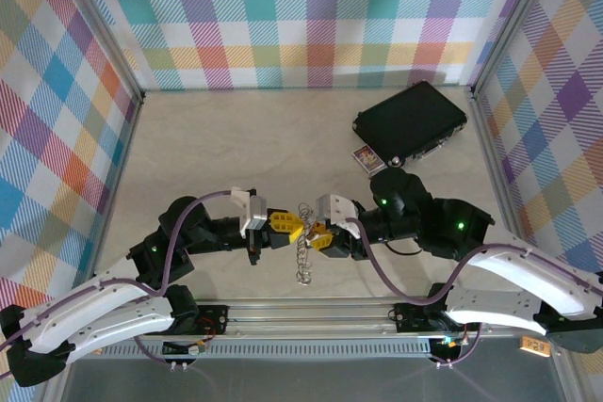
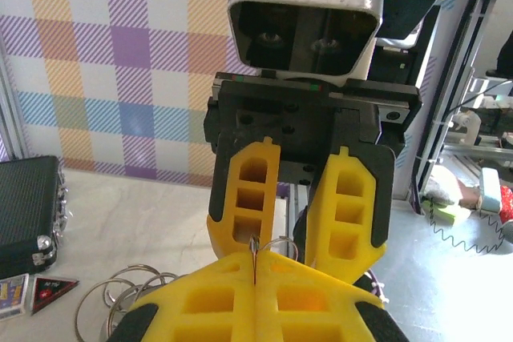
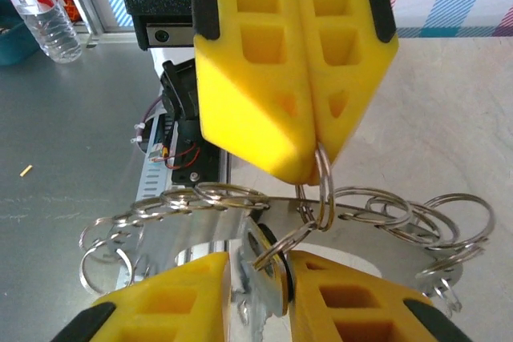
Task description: Put the keys on the keyring
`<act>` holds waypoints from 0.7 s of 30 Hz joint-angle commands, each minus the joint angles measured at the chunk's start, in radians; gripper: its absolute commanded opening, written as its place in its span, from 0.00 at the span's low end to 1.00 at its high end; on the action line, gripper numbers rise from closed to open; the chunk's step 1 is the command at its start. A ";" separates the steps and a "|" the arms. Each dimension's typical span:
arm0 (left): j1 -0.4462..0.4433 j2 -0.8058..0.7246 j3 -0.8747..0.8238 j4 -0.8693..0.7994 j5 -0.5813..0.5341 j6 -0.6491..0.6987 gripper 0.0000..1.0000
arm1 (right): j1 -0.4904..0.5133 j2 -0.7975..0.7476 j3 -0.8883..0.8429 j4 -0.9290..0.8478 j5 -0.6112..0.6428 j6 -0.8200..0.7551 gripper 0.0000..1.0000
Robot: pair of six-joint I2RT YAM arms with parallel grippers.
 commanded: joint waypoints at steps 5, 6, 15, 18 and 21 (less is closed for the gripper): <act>-0.003 -0.006 -0.070 0.306 0.033 -0.113 0.00 | 0.009 -0.059 -0.034 0.106 -0.044 0.039 0.18; -0.004 -0.002 -0.076 0.330 0.036 -0.125 0.00 | 0.009 -0.061 -0.035 0.106 -0.039 0.039 0.17; -0.003 0.024 -0.081 0.414 0.047 -0.158 0.00 | 0.009 -0.033 -0.026 0.056 0.011 0.020 0.04; -0.003 0.026 -0.079 0.415 0.048 -0.159 0.00 | 0.009 -0.015 -0.013 0.019 0.038 0.008 0.02; -0.003 0.025 -0.077 0.409 0.049 -0.156 0.00 | 0.009 -0.029 -0.013 0.013 0.050 0.005 0.05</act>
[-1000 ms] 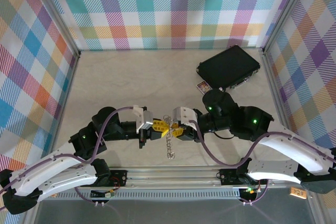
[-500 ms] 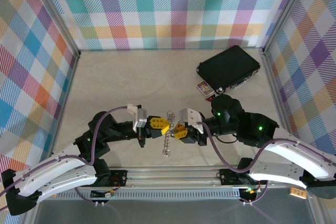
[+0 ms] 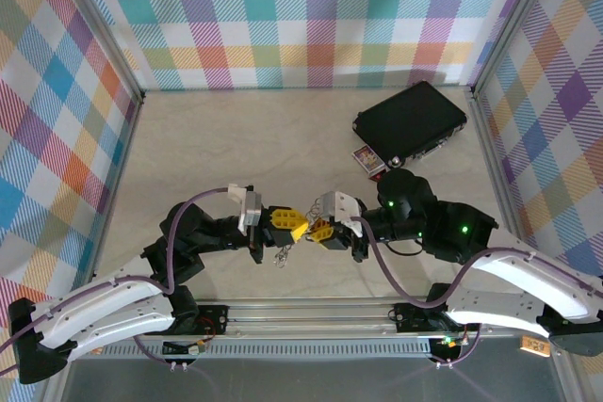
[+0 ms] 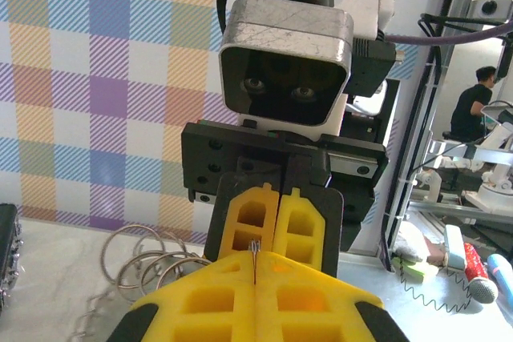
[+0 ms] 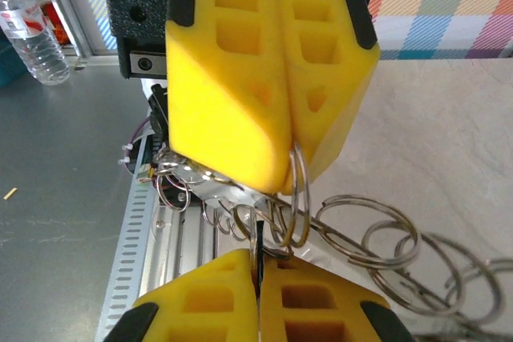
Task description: Put the keys on the keyring
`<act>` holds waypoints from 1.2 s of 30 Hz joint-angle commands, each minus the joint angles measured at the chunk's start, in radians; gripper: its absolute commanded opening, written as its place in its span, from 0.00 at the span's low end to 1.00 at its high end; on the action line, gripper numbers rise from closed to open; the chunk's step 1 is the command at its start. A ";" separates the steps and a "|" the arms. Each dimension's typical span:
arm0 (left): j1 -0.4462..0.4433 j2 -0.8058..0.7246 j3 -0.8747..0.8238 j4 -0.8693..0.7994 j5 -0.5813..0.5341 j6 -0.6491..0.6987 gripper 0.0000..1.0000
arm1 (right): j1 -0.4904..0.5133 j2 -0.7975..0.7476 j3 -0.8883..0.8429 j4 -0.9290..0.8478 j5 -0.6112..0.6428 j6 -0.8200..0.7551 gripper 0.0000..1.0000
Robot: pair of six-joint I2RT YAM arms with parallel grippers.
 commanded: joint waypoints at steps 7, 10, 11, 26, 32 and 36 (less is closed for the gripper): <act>-0.003 -0.015 0.009 0.079 0.002 0.012 0.00 | 0.009 -0.077 0.004 -0.012 0.008 0.009 0.30; -0.003 -0.012 0.011 0.077 0.009 0.017 0.00 | 0.010 -0.108 -0.011 0.026 0.009 0.030 0.32; -0.003 -0.011 0.012 0.078 0.012 0.017 0.00 | 0.009 -0.115 -0.013 0.037 0.010 0.038 0.32; -0.003 -0.001 0.015 0.145 0.084 -0.026 0.00 | 0.009 -0.103 -0.037 0.198 -0.063 0.140 0.32; -0.003 -0.001 0.009 0.157 0.088 -0.032 0.00 | 0.008 -0.092 -0.047 0.221 -0.059 0.152 0.33; -0.003 -0.002 0.007 0.160 0.088 -0.032 0.00 | 0.008 -0.089 -0.052 0.223 -0.055 0.153 0.31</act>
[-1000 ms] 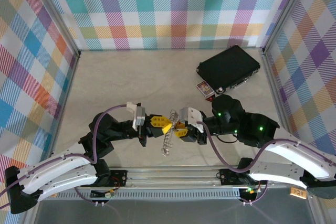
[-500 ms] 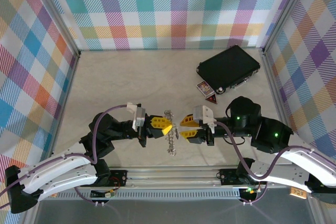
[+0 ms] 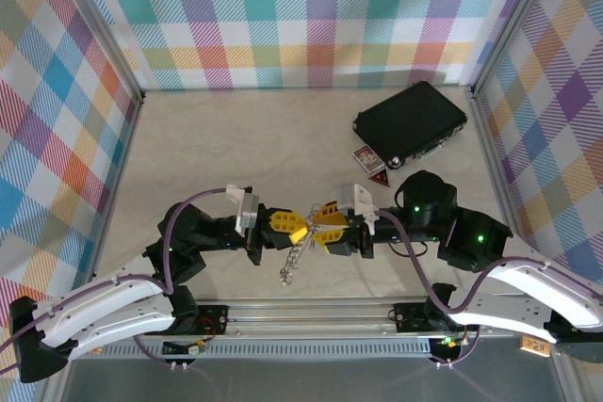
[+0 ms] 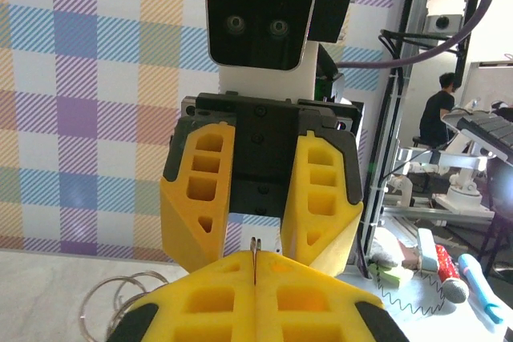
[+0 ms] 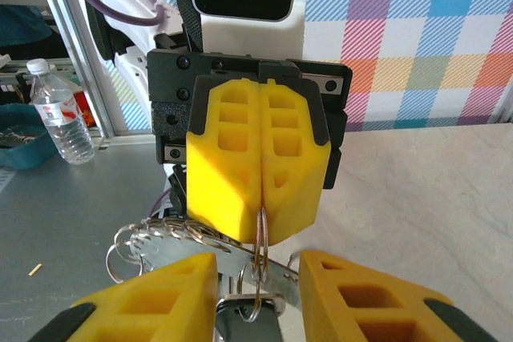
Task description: Put the keys on the keyring
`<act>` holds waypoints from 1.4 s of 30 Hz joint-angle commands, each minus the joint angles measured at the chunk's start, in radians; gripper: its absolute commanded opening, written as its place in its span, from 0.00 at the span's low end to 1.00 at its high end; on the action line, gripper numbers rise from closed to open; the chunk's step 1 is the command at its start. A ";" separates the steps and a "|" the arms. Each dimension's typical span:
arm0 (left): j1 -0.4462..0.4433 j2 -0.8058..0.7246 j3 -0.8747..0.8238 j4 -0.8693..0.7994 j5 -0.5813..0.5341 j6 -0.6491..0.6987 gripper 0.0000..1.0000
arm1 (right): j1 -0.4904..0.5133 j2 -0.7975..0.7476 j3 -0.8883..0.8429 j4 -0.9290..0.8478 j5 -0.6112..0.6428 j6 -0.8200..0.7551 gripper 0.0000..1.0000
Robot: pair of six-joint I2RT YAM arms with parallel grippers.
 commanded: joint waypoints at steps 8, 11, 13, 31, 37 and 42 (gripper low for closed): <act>-0.003 -0.010 -0.002 0.093 0.019 -0.015 0.00 | 0.004 0.012 -0.015 0.052 -0.009 0.014 0.22; -0.003 -0.009 -0.006 0.092 0.014 -0.013 0.00 | 0.004 0.012 -0.018 0.059 -0.010 0.015 0.18; -0.003 -0.007 -0.008 0.087 0.012 -0.008 0.00 | 0.004 0.019 -0.018 0.062 -0.016 0.014 0.14; -0.003 -0.063 0.096 -0.387 -0.167 0.175 0.33 | 0.004 0.018 0.057 -0.140 0.073 -0.090 0.00; -0.003 -0.058 0.210 -0.680 -0.172 0.259 0.33 | 0.004 0.100 0.180 -0.335 0.112 -0.154 0.00; -0.003 -0.040 0.254 -0.742 -0.108 0.262 0.32 | 0.004 0.159 0.259 -0.450 0.077 -0.203 0.00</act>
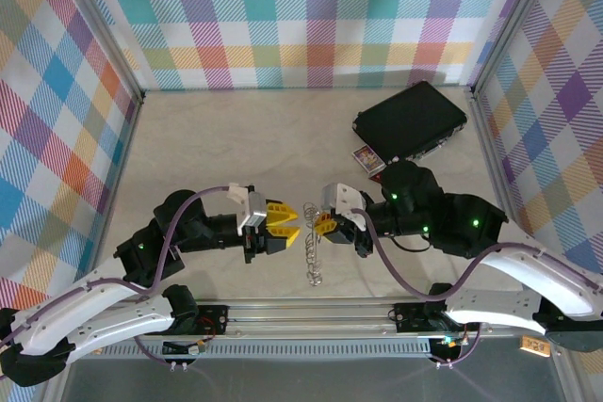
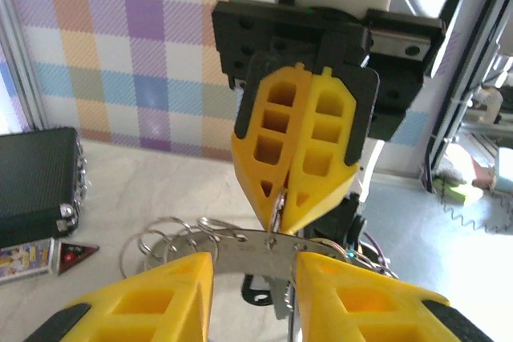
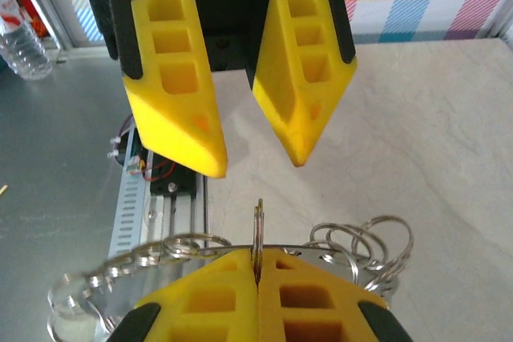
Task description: Put the keys on the keyring
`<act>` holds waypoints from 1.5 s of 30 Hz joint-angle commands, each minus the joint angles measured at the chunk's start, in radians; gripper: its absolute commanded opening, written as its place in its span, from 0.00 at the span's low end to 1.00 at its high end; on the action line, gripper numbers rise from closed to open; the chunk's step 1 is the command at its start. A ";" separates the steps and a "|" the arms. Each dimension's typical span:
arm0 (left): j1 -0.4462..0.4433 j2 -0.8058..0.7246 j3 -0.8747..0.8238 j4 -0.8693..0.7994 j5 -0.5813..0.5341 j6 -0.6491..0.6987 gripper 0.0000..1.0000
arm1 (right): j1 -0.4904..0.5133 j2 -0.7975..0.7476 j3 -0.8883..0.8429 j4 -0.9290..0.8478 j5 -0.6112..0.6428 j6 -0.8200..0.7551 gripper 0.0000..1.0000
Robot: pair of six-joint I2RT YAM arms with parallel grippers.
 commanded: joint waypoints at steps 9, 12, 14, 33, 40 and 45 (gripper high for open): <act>-0.003 0.091 0.086 -0.099 0.103 0.043 0.31 | 0.004 0.084 0.103 -0.153 -0.043 -0.092 0.00; -0.003 0.116 0.089 -0.084 0.115 0.044 0.31 | 0.005 0.092 0.108 -0.161 -0.057 -0.097 0.00; -0.003 0.123 0.089 -0.075 0.114 0.044 0.31 | 0.004 0.093 0.109 -0.162 -0.059 -0.099 0.00; -0.003 0.135 0.071 -0.029 0.101 0.047 0.06 | 0.004 0.076 0.069 -0.107 -0.116 -0.081 0.00; -0.004 0.092 0.034 0.050 0.066 0.023 0.00 | 0.004 0.062 0.049 -0.083 -0.139 -0.079 0.00; -0.003 0.062 -0.004 0.148 0.069 -0.021 0.00 | 0.004 0.046 0.027 -0.045 -0.142 -0.061 0.09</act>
